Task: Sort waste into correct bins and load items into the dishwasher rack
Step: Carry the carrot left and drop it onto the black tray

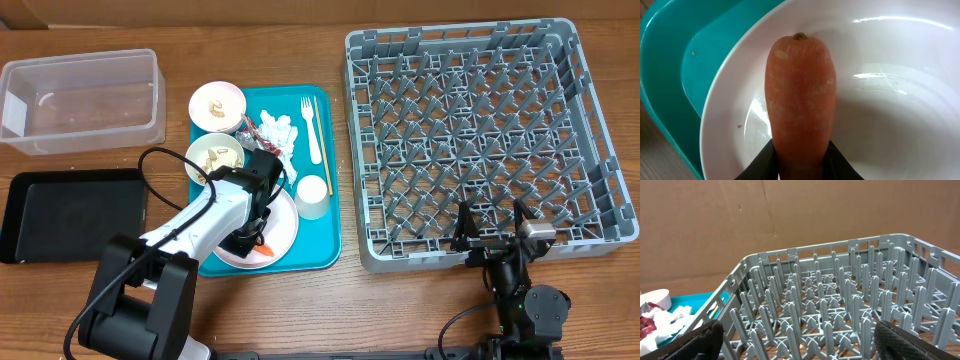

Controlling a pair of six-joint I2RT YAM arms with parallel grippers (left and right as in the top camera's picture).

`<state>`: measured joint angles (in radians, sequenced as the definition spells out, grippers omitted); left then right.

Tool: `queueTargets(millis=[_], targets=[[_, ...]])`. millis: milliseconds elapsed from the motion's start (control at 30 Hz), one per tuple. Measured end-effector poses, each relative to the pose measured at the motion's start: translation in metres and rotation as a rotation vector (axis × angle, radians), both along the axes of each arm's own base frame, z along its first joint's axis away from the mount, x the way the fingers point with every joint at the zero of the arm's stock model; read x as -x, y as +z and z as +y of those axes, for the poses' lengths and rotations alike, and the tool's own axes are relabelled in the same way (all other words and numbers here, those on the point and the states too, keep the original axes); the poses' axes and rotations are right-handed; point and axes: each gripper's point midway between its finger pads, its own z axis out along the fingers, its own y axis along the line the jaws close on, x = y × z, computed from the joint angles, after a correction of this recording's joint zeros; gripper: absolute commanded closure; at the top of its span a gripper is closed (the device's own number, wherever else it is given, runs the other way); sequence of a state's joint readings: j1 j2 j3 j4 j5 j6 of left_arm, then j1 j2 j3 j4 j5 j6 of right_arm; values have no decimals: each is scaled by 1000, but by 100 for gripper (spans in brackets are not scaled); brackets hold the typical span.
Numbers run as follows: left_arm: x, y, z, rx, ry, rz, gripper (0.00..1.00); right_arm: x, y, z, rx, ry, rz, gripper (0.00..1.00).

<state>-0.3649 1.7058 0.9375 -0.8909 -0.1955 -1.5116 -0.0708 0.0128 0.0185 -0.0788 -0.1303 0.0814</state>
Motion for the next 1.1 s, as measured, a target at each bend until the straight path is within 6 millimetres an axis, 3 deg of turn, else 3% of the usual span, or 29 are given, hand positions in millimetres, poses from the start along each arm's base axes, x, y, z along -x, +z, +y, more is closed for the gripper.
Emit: queueTargets(millis=[67,300,500,600,767,967,1100], targets=[[0,0,0,0,-5,1,96,0,0,0,1,0,0,0],[18,11,7,-33,-51,106,96,0,0,0,0,0,-1,0],[4,49,10,-61,-53,97,95,0,0,0,0,0,-1,0],[-6,74,23,-79,-20,59,96,0,0,0,1,0,0,0],[-19,98,65,-100,112,3,96,0,0,0,0,0,-1,0],[-32,101,150,-108,340,-76,96,0,0,0,0,0,0,0],[-29,103,209,-123,487,-142,92,0,0,0,0,0,0,0]])
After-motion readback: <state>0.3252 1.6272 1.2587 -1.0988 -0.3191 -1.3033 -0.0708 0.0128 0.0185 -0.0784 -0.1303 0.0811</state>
